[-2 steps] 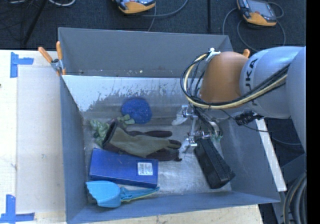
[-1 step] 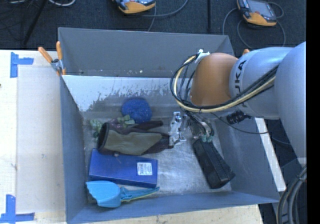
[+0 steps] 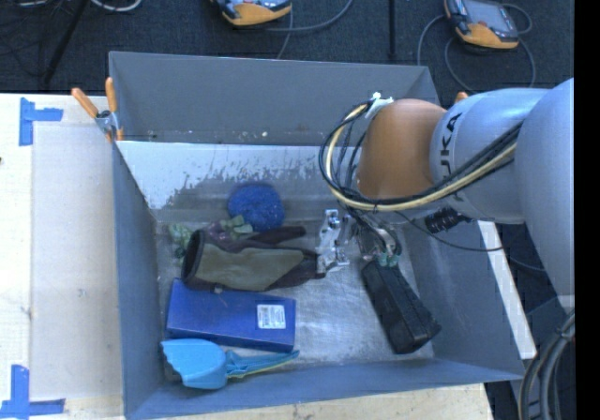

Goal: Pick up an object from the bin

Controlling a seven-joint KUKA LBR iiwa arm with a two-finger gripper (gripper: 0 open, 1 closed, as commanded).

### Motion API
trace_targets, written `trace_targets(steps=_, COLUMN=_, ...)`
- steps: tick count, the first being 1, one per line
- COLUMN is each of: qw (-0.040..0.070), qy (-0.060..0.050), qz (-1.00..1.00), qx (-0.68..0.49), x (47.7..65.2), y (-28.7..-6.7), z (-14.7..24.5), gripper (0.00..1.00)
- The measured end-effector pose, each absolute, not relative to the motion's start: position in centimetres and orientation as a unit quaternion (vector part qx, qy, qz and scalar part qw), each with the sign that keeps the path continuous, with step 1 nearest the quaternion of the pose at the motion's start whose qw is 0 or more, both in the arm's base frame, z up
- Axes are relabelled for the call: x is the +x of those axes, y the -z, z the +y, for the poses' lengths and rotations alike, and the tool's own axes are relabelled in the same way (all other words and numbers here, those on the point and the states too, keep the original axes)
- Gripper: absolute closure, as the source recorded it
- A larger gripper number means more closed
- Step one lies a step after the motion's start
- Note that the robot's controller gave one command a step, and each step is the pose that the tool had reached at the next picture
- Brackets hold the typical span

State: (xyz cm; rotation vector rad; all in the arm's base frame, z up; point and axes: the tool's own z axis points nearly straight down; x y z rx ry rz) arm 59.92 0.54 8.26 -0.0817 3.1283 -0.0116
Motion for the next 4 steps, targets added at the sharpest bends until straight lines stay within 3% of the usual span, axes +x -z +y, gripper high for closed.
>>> trace_targets(steps=2, qw=0.001, qy=0.002, qz=1.000, qx=-0.026, x=59.6, y=-9.2, z=0.6, gripper=1.00)
trace_targets(steps=4, qw=0.002, qy=0.000, qz=1.000, qx=-0.026, x=59.7, y=-12.1, z=0.8, gripper=1.00)
